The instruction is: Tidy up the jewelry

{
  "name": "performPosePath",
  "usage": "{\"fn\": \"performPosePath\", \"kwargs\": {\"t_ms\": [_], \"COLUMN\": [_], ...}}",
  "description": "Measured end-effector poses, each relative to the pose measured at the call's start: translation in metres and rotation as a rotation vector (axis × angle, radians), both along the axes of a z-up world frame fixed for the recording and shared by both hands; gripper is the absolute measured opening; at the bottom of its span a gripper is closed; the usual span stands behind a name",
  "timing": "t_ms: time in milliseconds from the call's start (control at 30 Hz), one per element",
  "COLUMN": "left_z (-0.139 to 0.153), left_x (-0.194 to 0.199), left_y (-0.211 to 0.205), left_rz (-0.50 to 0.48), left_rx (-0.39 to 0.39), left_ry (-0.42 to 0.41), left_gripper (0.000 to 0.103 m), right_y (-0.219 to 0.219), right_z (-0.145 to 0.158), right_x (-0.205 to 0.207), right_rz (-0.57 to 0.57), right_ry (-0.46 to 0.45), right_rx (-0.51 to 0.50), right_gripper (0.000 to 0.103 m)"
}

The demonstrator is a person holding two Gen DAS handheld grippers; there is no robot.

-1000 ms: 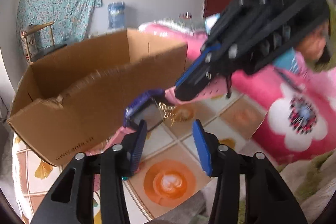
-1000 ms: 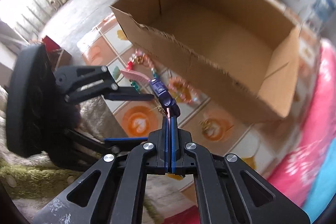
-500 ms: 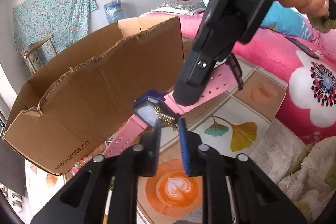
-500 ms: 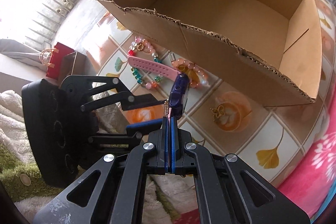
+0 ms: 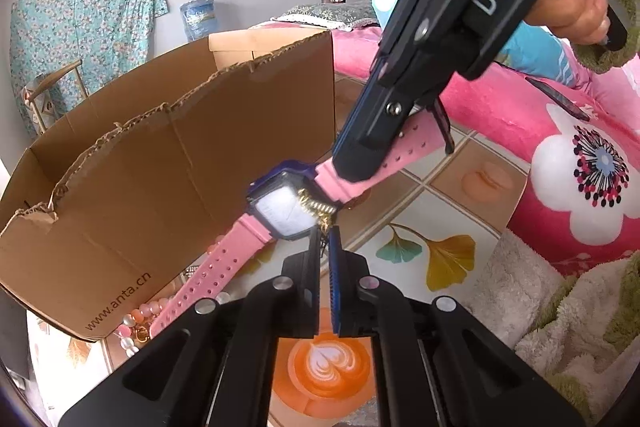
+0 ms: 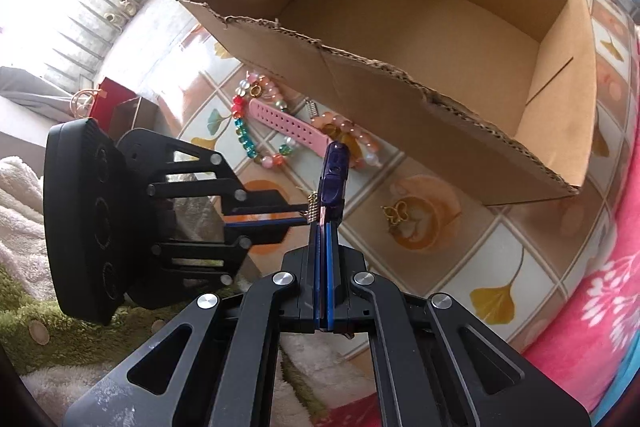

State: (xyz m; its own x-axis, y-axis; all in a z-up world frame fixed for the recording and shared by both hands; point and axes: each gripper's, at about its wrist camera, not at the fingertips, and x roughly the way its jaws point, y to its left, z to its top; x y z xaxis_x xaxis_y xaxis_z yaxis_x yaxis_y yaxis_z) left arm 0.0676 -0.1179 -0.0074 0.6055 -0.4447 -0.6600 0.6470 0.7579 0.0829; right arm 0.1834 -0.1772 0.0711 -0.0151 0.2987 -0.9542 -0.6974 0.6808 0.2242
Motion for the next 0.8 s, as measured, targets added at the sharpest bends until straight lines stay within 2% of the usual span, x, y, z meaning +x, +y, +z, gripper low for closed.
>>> {"fn": "performPosePath", "kwargs": {"t_ms": [267,367,533,600,667,733,800], "left_z": [-0.007,-0.005,-0.009,-0.008,-0.004,0.001,0.006], "left_x": [0.002,0.006,0.008,0.009,0.008,0.005,0.002], "left_y": [0.013,0.023,0.031,0.034,0.036,0.036,0.036], "left_rz": [0.066,0.077,0.099,0.086,0.080,0.061,0.042], "left_rx": [0.029,-0.028,-0.030,-0.063,-0.095,-0.118,-0.143], "left_ry": [0.033,0.090,0.121,0.154,0.153,0.131,0.123], "left_gripper": [0.003,0.004,0.007,0.020,0.038,0.043,0.043], "right_y": [-0.003,-0.002,0.000,0.002,0.003,0.005,0.006], "right_z": [0.000,0.001,0.001,-0.001,-0.001,0.000,0.001], "right_x": [0.002,0.002,0.001,0.001,0.001,0.000,0.000], "right_rz": [-0.002,-0.001,-0.002,-0.008,-0.007,-0.007,-0.006], "right_ry": [-0.019,-0.027,-0.034,-0.032,-0.030,-0.028,-0.026], "right_rx": [-0.026,-0.029,-0.036,-0.038,-0.039,-0.036,-0.031], "right_gripper": [0.000,0.000,0.000,0.000,0.000,0.000,0.000]}}
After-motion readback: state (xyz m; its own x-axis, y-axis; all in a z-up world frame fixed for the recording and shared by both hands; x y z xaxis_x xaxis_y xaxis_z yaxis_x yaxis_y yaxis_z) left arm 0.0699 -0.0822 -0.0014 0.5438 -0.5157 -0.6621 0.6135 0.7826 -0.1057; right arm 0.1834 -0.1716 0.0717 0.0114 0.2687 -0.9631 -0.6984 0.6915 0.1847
